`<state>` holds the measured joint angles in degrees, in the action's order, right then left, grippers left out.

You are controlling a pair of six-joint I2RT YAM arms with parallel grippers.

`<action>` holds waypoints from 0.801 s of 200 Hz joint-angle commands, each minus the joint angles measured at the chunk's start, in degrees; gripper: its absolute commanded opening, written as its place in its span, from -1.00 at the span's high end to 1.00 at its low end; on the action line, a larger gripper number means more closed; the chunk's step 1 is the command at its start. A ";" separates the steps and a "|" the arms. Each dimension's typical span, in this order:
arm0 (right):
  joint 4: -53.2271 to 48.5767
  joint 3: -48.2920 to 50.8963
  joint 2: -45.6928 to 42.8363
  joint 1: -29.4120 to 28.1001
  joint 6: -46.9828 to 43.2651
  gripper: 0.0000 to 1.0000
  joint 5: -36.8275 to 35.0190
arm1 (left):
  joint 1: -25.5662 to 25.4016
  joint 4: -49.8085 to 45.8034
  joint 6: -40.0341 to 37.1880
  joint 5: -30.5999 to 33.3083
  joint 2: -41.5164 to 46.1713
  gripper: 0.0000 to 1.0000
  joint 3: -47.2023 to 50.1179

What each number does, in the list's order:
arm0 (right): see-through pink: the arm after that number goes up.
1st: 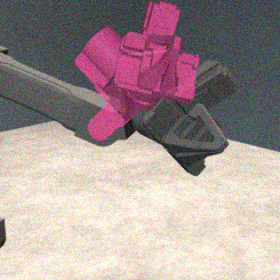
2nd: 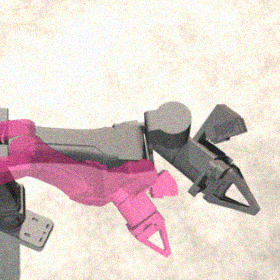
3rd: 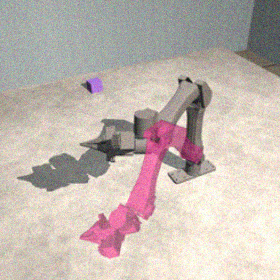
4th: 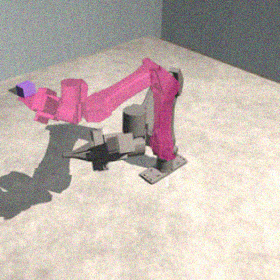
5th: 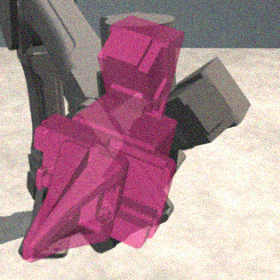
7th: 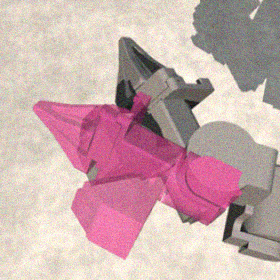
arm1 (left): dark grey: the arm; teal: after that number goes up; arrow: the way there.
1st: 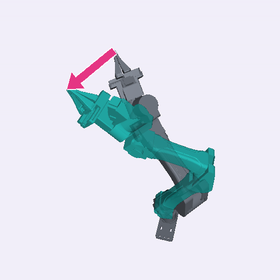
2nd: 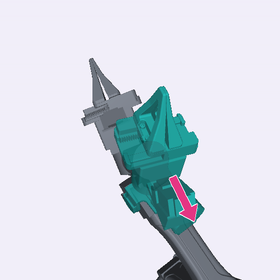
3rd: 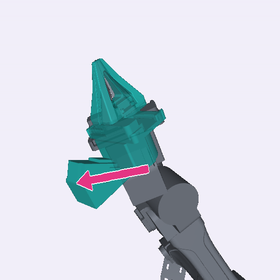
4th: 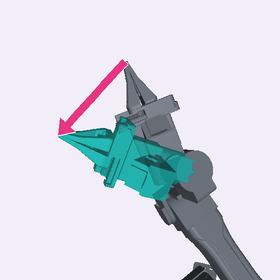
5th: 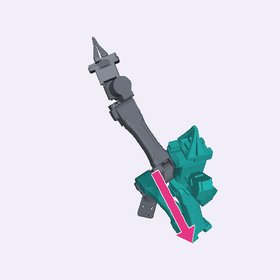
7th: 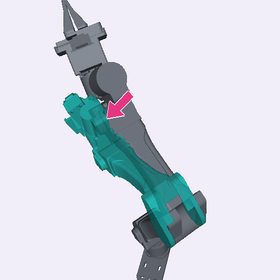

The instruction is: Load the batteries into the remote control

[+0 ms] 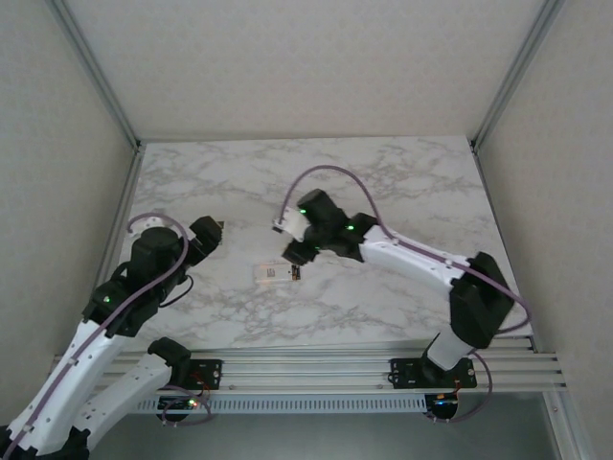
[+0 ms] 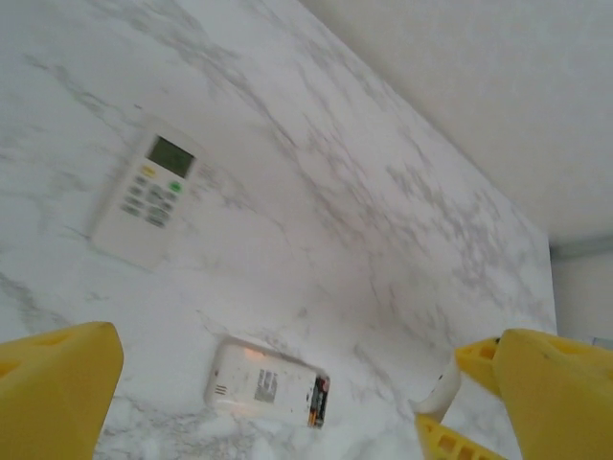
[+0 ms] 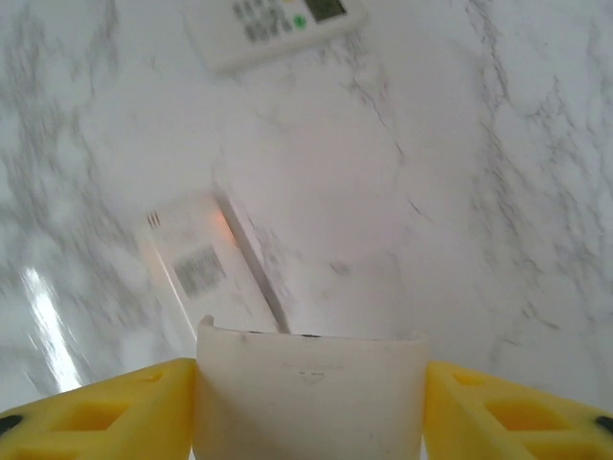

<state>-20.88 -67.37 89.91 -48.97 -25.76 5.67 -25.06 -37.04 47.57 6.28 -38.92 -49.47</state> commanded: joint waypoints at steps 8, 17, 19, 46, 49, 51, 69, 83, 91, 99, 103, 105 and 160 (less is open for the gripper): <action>3.43 11.23 -2.85 2.01 -26.13 -0.27 9.97 | 0.04 5.87 -5.76 -9.24 -3.42 -0.99 2.46; 3.65 12.63 -2.94 2.41 -29.97 -0.28 11.55 | 0.05 6.25 -6.24 -9.96 -4.45 -0.99 2.84; 3.70 12.82 -2.86 2.44 -30.58 -0.28 11.80 | 0.03 6.27 -6.25 -10.04 -4.60 -0.99 2.94; 3.44 10.59 1.92 3.33 -29.31 -0.28 14.01 | 0.10 7.44 -6.71 -10.26 -4.95 -0.99 4.35; 3.28 10.11 2.58 3.35 -29.08 -0.27 13.86 | 0.04 7.56 -6.70 -10.24 -4.82 -0.99 4.52; 3.12 9.73 3.15 3.33 -28.91 -0.27 13.71 | 0.02 7.63 -6.70 -10.17 -4.80 -0.99 4.55; 3.40 7.50 7.21 3.36 -27.11 -0.26 12.76 | 0.04 8.37 -6.54 -10.14 -4.31 -0.99 5.56; 5.13 6.88 8.87 3.55 -25.71 -0.25 12.05 | 0.13 8.47 -6.35 -9.80 -4.02 -0.99 6.13; 6.47 6.46 8.56 3.78 -23.44 -0.27 12.08 | 0.07 8.64 -6.23 -9.71 -3.97 -0.99 6.46; 7.57 5.45 7.84 4.40 -18.97 -0.29 12.11 | 0.06 8.78 -5.95 -9.68 -3.93 -0.99 6.73; 7.29 4.56 7.48 4.99 -16.91 -0.28 12.40 | 0.08 8.82 -5.81 -9.70 -4.02 -0.99 6.83; 7.09 4.12 7.32 5.32 -15.67 -0.28 12.67 | 0.09 8.89 -5.64 -9.73 -4.03 -0.99 6.91; -7.77 1.71 2.02 9.29 -1.62 -0.36 -6.27 | 0.05 10.35 -6.35 -10.65 -5.50 -0.99 7.37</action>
<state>-18.98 -63.88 94.67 -40.14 -37.91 11.70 -25.06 -28.47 42.13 -3.46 -44.12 -42.24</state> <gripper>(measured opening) 0.677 0.994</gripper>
